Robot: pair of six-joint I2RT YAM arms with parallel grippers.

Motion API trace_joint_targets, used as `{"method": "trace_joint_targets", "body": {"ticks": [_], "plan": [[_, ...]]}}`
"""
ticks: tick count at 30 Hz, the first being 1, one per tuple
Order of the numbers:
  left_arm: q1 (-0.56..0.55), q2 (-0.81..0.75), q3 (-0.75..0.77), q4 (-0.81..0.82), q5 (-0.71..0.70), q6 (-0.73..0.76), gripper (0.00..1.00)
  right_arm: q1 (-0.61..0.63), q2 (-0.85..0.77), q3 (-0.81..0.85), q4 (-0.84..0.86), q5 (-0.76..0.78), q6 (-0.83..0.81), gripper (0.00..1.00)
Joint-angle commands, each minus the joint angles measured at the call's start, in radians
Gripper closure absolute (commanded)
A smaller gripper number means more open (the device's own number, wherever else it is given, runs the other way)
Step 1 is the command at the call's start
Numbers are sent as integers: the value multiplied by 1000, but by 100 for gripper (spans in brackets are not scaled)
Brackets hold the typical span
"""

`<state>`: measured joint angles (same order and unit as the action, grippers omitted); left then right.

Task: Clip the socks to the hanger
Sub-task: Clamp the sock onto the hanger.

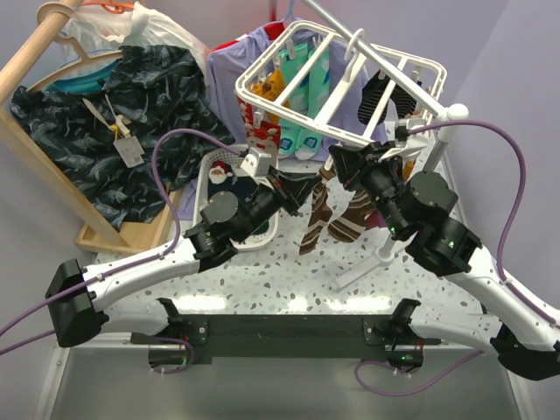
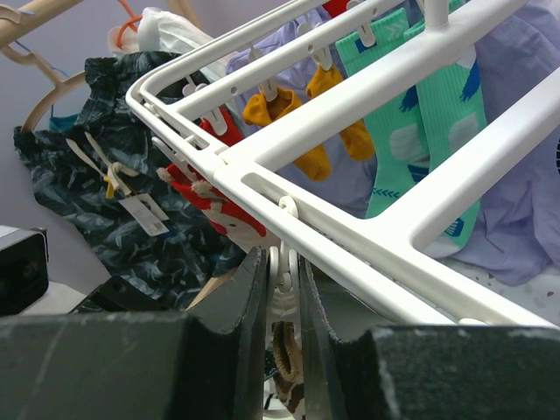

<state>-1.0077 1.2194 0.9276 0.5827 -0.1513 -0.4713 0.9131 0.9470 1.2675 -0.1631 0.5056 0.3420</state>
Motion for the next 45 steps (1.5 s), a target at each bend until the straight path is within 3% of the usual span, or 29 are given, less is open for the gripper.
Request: {"method": "trace_joint_targets", "body": {"ticks": [1,15,24,28,29,31,38,41,45], "plan": [[-11,-1,50,63,-27,3,100,-3,4,-5,50,4,18,94],[-39,3,76,78,-50,14,100,-2,1,-23,51,1,37,92],[-39,3,80,74,-71,45,96,-2,-27,-28,39,-10,32,45],[-39,-4,79,66,-79,62,77,-2,-47,-20,16,-25,26,34],[-39,-14,77,63,-80,65,69,-2,-51,-19,8,-30,29,32],[-40,-26,71,52,-88,79,62,-3,-68,-8,-9,-58,29,27],[-39,-167,22,-88,-160,148,17,-2,-128,20,-96,-219,-4,9],[-39,-256,8,-216,-180,171,8,-2,-177,15,-145,-324,-61,2],[-39,-363,16,-467,-201,198,2,-2,-252,1,-246,-413,-139,1]]}}
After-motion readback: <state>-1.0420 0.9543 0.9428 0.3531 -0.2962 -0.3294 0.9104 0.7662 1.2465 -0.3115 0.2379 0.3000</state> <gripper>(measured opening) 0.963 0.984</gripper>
